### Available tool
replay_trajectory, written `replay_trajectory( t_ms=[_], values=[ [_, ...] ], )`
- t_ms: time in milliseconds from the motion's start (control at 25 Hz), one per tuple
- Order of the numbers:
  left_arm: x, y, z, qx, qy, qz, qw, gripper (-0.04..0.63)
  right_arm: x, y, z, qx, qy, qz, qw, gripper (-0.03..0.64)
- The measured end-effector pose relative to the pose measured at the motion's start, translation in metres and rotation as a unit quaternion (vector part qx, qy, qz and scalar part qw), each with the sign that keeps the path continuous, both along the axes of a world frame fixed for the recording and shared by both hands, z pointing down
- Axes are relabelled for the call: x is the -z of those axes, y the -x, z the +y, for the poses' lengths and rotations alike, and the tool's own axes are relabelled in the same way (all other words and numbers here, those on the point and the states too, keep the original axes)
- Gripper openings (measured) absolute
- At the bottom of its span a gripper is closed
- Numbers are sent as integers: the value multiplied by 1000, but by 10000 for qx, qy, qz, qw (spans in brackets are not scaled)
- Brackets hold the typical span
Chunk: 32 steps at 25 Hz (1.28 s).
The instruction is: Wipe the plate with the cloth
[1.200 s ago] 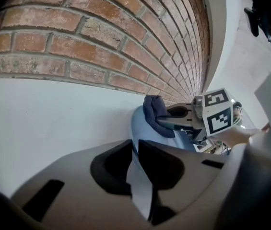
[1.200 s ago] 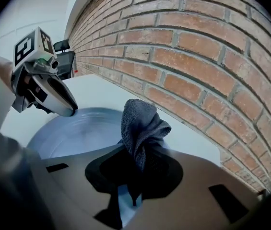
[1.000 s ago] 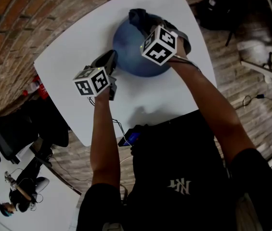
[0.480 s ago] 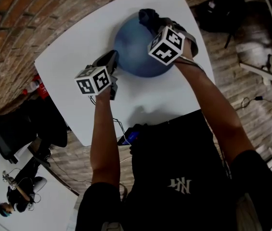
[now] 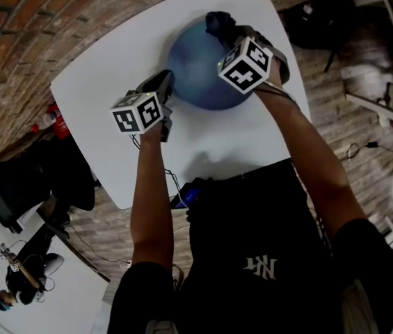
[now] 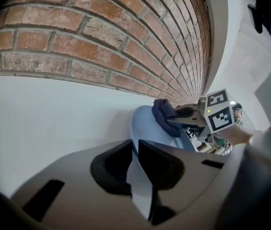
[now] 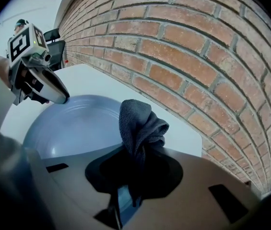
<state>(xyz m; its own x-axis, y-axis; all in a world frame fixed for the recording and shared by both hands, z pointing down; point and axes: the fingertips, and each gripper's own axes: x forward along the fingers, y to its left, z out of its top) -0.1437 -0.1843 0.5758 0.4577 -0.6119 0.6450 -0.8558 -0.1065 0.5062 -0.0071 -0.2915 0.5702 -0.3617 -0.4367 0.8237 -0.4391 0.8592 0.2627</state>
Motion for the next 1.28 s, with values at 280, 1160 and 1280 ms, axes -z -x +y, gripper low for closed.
replay_trajectory(
  t_ms=[280, 1160, 1280],
  values=[
    [0, 0, 0, 37, 2, 43, 10000, 43, 23, 17, 6, -180, 55, -764, 9969, 80],
    [0, 0, 3, 152, 13, 65, 9999, 41, -2, 120, 88, 440, 1044, -1780, 9775, 80],
    [0, 0, 3, 152, 14, 54, 9999, 41, -5, 119, 87, 496, 993, -1682, 9795, 80]
  ],
)
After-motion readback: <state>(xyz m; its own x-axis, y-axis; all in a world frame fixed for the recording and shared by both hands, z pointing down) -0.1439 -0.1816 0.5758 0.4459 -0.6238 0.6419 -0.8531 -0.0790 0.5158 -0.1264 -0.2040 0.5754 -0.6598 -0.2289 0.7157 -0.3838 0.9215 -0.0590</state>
